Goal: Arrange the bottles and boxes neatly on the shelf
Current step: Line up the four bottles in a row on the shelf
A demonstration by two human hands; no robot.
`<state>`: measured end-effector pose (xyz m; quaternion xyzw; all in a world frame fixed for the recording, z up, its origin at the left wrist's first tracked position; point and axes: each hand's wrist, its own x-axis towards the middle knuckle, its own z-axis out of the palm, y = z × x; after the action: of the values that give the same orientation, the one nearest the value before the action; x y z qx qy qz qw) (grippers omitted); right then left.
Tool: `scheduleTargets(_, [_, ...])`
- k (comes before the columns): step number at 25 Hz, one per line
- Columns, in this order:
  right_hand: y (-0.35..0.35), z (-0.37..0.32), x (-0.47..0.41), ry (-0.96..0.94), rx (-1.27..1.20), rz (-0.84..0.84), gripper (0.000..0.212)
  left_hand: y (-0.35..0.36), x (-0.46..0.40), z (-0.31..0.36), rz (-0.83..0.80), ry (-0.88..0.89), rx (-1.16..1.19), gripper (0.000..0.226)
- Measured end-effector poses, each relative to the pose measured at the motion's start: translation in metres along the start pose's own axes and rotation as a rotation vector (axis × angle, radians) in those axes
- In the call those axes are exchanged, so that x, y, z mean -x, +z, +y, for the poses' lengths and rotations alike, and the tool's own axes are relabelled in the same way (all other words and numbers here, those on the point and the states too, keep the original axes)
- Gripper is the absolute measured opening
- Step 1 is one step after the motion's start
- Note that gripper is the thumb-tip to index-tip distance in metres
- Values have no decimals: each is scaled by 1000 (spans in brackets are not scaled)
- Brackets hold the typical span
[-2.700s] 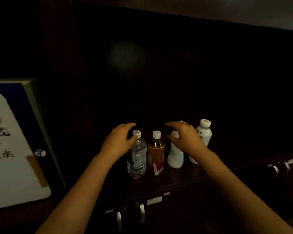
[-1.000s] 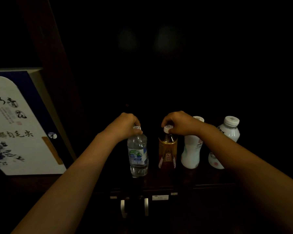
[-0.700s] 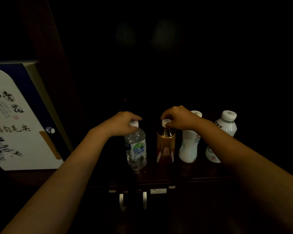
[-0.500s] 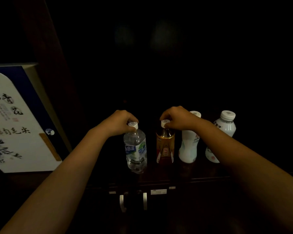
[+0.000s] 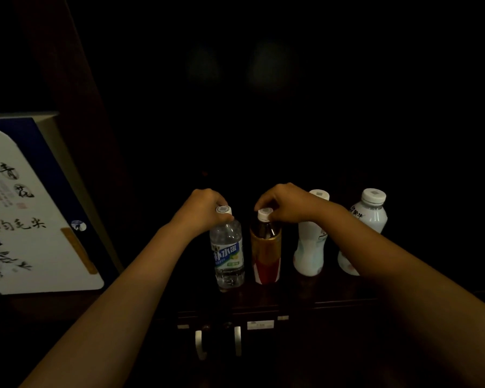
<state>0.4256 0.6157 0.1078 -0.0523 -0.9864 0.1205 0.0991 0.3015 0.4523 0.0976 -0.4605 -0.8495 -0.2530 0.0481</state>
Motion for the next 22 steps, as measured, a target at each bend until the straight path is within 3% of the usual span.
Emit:
scheduleTargets(5, [14,-7,-4,100,44,141,24,1,2,1,16,-2,9,25])
scheduleTargets(10, [6,-2,0,-9,-57,38,27,3,3,0,26,5,0,23])
scheduleTargets(14, [13,-5,0,79,-7,133,36,-3,0,-4,-50,7,23,29])
scheduleTargets(16, [13,-5,-1,109,10,158,30,-8,-2,-7,-111,22,31,33])
scheduleTargets(22, [9,-4,1,105,-40,143,27,-4,-1,-6,-73,75,125,30])
